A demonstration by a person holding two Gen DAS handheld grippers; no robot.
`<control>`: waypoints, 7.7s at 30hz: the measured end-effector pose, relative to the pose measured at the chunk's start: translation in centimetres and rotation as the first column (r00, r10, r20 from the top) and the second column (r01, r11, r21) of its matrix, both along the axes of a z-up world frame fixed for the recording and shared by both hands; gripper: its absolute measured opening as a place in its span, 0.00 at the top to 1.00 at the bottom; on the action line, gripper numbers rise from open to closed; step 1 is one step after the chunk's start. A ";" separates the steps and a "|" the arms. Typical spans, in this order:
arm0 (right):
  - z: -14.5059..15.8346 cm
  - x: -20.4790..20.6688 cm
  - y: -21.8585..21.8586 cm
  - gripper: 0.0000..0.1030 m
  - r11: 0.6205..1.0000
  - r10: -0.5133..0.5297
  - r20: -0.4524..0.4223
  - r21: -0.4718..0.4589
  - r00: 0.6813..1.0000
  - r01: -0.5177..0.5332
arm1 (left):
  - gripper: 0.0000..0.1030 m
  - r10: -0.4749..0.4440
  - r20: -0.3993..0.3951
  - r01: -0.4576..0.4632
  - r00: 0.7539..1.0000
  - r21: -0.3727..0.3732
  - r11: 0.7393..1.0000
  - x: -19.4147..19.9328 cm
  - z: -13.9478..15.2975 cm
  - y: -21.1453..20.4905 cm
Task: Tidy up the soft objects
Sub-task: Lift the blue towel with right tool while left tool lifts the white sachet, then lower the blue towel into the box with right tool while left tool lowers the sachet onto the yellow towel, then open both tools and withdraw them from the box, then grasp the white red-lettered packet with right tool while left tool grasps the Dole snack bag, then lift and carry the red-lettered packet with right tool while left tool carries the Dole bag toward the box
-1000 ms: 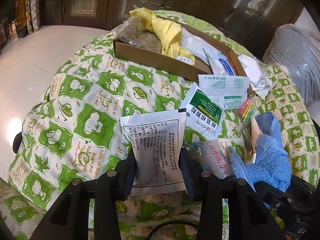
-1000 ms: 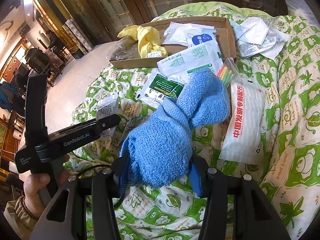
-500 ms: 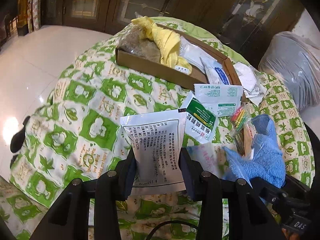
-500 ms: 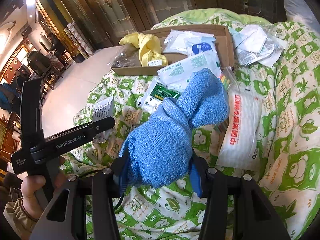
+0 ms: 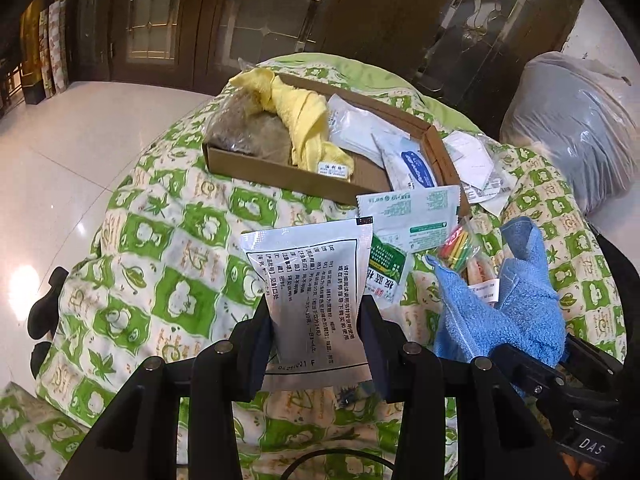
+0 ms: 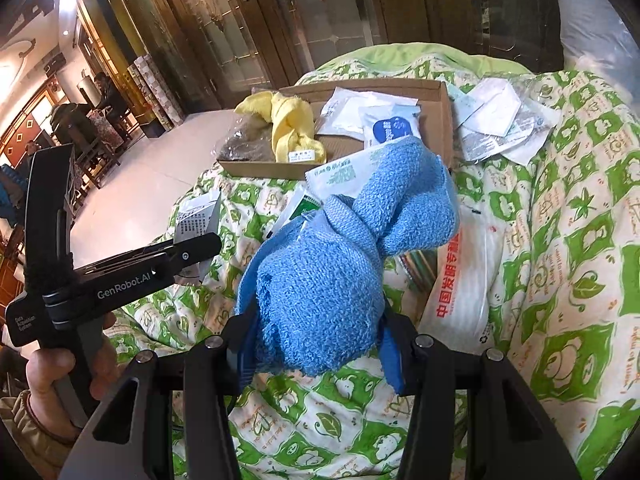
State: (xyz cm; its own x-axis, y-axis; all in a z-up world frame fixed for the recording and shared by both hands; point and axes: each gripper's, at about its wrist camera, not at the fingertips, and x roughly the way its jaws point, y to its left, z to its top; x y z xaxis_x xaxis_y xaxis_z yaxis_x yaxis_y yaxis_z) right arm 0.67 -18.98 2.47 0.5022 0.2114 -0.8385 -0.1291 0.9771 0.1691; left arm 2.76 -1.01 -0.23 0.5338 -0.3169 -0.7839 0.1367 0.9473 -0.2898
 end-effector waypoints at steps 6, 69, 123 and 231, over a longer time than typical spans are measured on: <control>0.3 0.5 -0.7 0.52 1.000 -0.020 0.008 0.005 1.000 0.020 | 0.58 -0.002 0.009 0.002 1.000 0.003 1.000 0.8 0.6 0.2; 2.7 22.6 -4.3 0.52 0.991 -0.050 0.062 0.131 0.997 0.041 | 0.57 -0.031 -0.051 0.043 0.998 0.235 0.971 17.9 -1.3 -0.1; -0.2 19.3 -7.4 0.13 0.921 -0.257 -0.057 0.288 0.965 0.262 | 0.26 0.063 -0.013 -0.061 0.998 0.101 0.993 7.5 1.4 2.7; -4.2 6.8 -6.7 0.60 0.978 -0.178 -0.238 0.062 0.955 0.198 | 0.28 -0.537 -0.231 0.584 0.811 0.335 0.739 1.2 -8.5 -17.3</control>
